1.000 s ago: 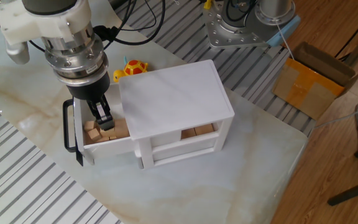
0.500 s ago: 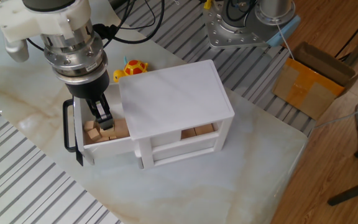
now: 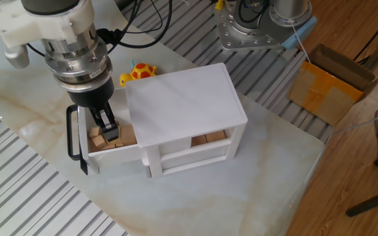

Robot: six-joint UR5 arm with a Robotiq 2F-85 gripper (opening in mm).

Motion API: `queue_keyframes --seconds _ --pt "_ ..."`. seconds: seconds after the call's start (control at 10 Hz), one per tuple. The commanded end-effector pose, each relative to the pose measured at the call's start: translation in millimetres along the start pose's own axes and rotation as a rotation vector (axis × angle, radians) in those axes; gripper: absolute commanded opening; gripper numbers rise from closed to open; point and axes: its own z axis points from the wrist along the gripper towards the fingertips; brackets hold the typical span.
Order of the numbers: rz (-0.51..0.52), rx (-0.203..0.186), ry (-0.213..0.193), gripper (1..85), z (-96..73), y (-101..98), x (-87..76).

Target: Take something out of a drawer

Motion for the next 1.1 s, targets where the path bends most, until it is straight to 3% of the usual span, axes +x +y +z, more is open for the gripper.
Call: queue_keyframes --seconds 0.0,1.0 --pt "0.001 -0.024 0.005 42.3 -2.9 8.0 0.4" --pt "-0.008 -0.027 0.018 41.3 6.1 5.8 0.1"
